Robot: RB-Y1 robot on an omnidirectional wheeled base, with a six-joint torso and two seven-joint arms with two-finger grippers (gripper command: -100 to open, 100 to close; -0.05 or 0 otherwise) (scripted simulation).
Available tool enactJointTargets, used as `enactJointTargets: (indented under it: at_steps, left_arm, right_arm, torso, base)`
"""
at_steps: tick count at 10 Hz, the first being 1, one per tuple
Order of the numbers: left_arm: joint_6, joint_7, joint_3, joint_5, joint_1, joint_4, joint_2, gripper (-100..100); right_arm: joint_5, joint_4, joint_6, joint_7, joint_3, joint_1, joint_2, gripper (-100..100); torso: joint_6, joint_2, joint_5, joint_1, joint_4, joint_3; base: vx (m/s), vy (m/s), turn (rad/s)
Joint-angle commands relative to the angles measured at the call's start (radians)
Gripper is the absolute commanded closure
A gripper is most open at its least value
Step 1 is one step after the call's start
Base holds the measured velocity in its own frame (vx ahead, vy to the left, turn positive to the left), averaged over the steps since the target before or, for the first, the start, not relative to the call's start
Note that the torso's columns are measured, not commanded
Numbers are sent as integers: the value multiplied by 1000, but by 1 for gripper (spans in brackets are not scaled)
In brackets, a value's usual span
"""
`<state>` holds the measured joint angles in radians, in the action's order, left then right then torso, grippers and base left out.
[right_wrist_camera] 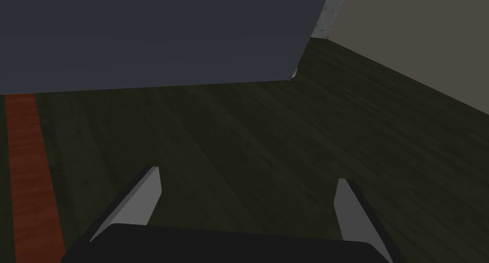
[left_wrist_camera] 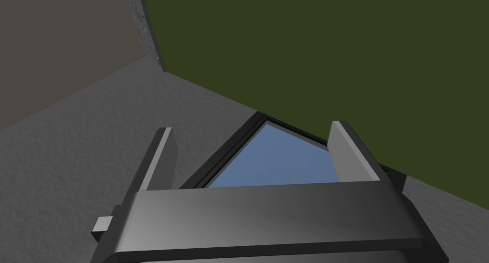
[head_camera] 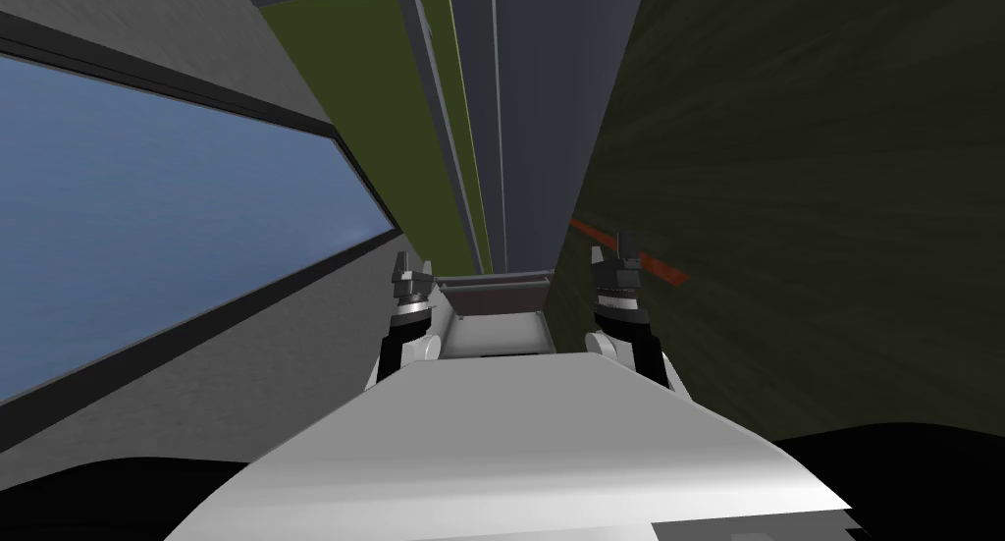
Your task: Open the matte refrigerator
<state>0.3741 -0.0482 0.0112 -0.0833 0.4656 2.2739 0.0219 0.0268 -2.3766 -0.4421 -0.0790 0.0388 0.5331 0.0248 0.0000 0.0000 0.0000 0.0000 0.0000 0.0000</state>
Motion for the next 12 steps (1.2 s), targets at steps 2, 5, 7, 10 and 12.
enactJointTargets:
  at_steps: [2, 5, 7, 10, 12]
  left_arm:
    - [0, 0, 0, 0, 0, 0, 0, 0]
    - [0, 0, 0, 0, 0, 0, 0, 0]
    - [0, 0, 0, 0, 0, 0, 0, 0]
    - [15, 0, -1, 1, -6, -32, 40, -100]
    - [38, 1, -3, 2, -13, -75, 69, -100]
  right_arm:
    - [0, 0, 0, 0, 0, 0, 0, 0]
    - [0, 0, 0, 0, 0, 0, 0, 0]
    - [0, 0, 0, 0, 0, 0, 0, 0]
    - [0, 0, 0, 0, 0, 0, 0, 0]
    - [0, 0, 0, 0, 0, 0, 0, 0]
  torso:
    - [0, 104, 0, 0, 105, -209]
    - [0, 322, 0, 0, 322, -644]
    - [0, 470, 0, 0, 470, -939]
    - [0, 691, 0, 0, 691, -1382]
    - [0, 733, 0, 1, 733, -1472]
  base:
    - [0, 0, 0]
    - [0, 0, 0]
    - [0, 0, 0]
    - [9, 3, -4]
    - [44, 18, -21]
